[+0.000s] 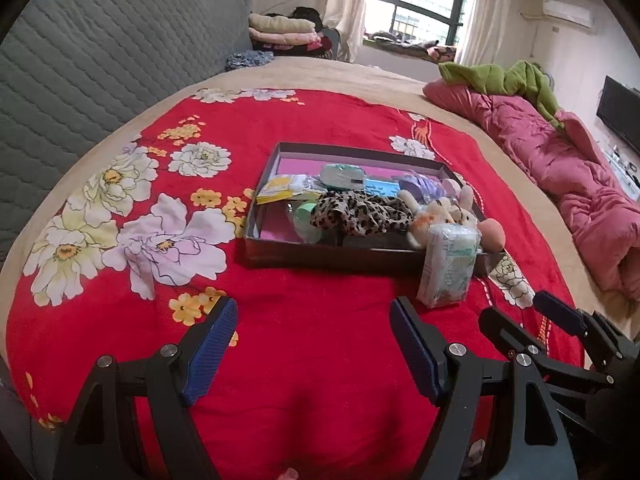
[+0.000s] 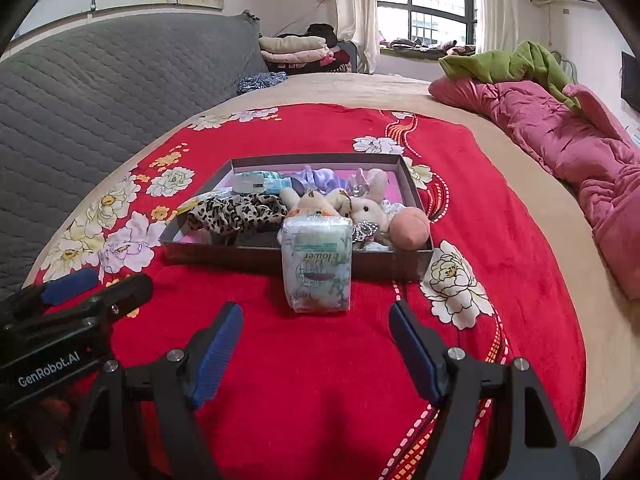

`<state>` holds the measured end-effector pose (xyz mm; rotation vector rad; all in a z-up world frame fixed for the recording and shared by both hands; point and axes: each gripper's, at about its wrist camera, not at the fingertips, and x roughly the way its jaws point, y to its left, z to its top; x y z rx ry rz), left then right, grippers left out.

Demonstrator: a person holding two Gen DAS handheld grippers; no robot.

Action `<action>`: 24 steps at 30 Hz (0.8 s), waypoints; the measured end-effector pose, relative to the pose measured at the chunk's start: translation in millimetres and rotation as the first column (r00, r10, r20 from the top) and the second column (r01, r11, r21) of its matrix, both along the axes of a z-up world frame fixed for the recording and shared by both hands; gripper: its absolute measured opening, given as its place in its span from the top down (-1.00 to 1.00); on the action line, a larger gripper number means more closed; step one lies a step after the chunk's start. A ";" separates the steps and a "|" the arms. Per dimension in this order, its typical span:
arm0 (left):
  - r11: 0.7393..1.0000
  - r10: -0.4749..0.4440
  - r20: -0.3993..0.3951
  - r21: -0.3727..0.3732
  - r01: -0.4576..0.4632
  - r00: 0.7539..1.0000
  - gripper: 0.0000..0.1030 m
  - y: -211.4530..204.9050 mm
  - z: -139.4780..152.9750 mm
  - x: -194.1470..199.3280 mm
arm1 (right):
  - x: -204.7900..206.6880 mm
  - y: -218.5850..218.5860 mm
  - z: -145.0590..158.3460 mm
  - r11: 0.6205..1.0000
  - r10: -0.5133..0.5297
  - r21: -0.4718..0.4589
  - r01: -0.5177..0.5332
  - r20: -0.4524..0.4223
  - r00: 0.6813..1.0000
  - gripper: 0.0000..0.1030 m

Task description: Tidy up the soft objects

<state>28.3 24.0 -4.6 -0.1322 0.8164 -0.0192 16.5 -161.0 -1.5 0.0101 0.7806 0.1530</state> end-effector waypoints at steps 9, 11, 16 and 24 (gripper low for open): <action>1.000 -0.013 -0.032 -0.003 0.013 0.999 -0.54 -5.3 -10.9 0.6 | 1.5 -6.2 -14.1 1.000 -0.028 -0.002 0.028 -0.033 0.999 -0.46; 1.000 -0.011 -0.038 0.009 0.011 0.999 -0.54 -8.1 -13.2 0.5 | 0.9 -7.5 -13.8 0.999 -0.033 0.001 0.033 -0.028 0.999 -0.46; 1.000 -0.013 -0.047 0.016 0.013 0.999 -0.54 -10.6 -19.4 1.8 | 0.8 -8.7 -16.8 0.999 -0.035 0.000 0.035 -0.020 0.999 -0.46; 0.999 -0.014 -0.069 0.028 0.016 0.997 -0.54 -13.5 -32.1 6.2 | 4.3 -8.5 -26.9 0.999 -0.033 -0.004 0.033 -0.041 0.999 -0.46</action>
